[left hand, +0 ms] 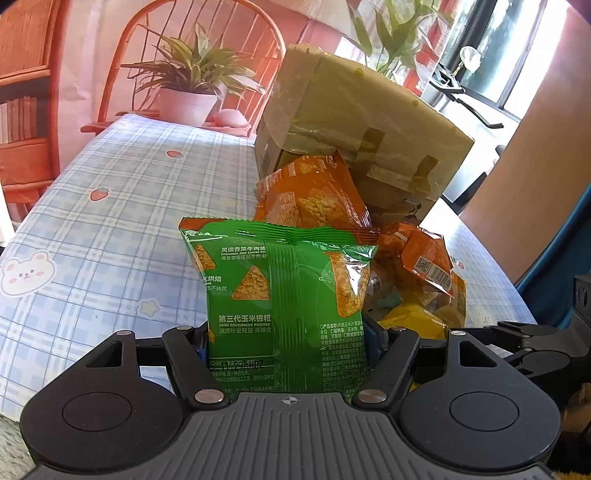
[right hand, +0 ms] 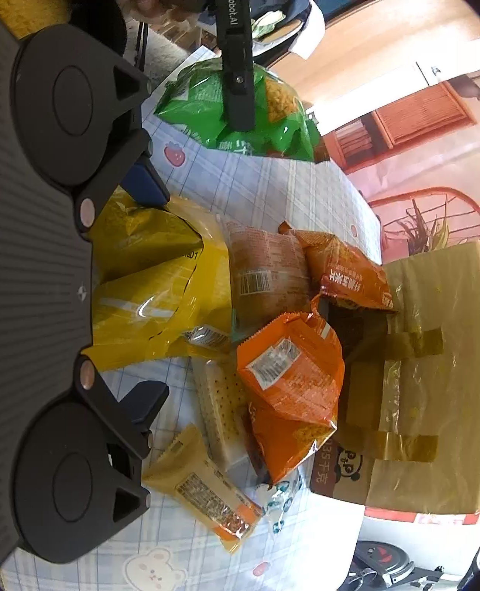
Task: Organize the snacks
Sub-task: 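Hold the green chip bag in the left tool while the right tool grasps the yellow bag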
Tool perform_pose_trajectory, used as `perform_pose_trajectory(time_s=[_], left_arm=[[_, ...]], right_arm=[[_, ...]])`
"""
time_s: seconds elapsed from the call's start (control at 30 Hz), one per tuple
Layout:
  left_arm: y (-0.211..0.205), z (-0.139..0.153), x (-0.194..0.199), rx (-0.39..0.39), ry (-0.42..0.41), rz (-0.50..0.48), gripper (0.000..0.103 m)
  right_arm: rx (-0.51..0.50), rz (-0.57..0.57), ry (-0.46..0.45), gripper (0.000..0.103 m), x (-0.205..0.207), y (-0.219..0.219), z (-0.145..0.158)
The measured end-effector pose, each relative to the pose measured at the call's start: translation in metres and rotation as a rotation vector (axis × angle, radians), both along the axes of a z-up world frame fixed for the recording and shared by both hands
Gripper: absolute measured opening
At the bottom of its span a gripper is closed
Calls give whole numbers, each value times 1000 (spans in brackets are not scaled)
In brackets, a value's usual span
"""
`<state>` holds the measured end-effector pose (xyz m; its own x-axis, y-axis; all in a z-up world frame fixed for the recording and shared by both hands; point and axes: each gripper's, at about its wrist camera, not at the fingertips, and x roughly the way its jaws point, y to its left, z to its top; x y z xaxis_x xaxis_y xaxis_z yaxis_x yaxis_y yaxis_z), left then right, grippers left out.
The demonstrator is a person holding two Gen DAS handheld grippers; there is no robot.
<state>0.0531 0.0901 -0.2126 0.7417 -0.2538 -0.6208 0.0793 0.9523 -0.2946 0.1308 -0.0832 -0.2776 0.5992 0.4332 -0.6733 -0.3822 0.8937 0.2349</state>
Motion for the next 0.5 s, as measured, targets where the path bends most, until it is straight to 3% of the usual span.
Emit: perform_pose_trajectory(time_s=[0.3, 0.4, 0.43, 0.5], left_arm=[[2, -4, 3, 0, 11, -7, 73], [2, -3, 3, -1, 6, -8, 73], [2, -3, 2, -4, 5, -8, 73], [2, -4, 2, -6, 5, -8, 73]], right_arm=[[133, 9, 67, 102, 18, -2, -18], [172, 18, 69, 91, 18, -4, -19], [179, 31, 60, 83, 16, -3, -17], [148, 37, 32, 82, 12, 1, -12]])
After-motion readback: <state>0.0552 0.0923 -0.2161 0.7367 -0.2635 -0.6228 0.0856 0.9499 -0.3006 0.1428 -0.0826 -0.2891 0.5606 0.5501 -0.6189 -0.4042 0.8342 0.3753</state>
